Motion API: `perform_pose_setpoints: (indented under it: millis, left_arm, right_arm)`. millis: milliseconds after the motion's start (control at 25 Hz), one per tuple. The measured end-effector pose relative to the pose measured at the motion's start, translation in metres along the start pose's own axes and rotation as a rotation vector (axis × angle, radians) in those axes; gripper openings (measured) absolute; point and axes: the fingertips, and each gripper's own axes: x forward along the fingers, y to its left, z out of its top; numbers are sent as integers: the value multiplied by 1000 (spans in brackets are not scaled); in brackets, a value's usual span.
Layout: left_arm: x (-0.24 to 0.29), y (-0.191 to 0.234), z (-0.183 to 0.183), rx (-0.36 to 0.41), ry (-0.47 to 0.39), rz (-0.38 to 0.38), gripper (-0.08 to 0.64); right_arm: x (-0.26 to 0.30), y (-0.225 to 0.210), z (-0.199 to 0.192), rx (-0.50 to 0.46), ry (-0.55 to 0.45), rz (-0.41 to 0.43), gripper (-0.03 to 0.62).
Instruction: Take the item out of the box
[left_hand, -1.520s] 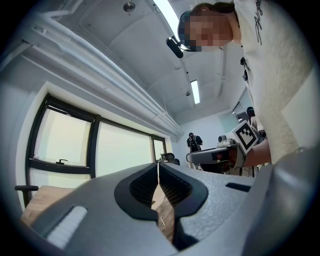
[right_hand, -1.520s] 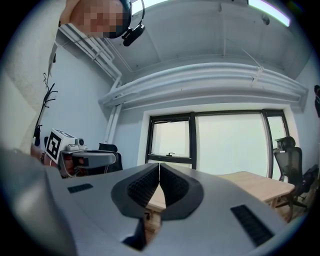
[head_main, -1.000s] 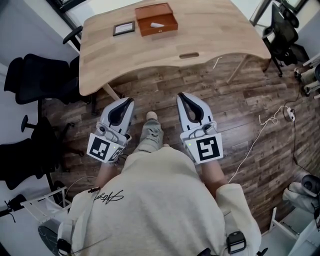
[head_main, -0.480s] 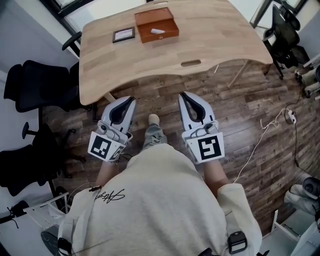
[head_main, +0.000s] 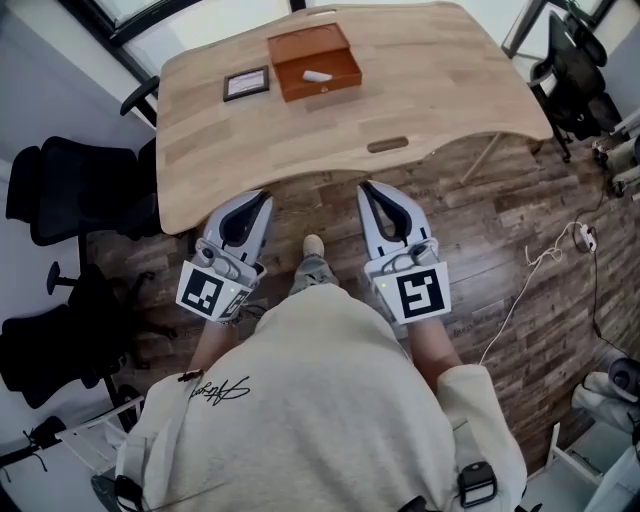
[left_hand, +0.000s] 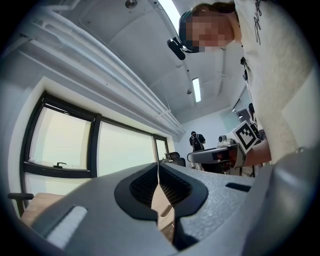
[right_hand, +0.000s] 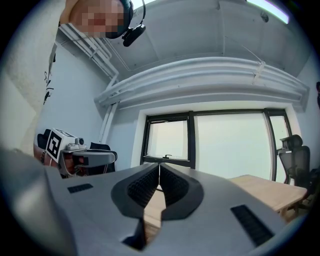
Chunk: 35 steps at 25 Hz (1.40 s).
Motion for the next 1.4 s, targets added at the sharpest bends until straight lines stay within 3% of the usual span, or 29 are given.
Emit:
perform_pose_setpoints:
  millis: [640,1400]
  left_arm:
    - [60,87,-24,-39,0,-26,11]
    - [126,185,-40,-30,-2,-71,11]
  right_arm:
    - [89,-45,-7,6,25,-34,12]
    - [202,-86,-9,7,21,-54,12]
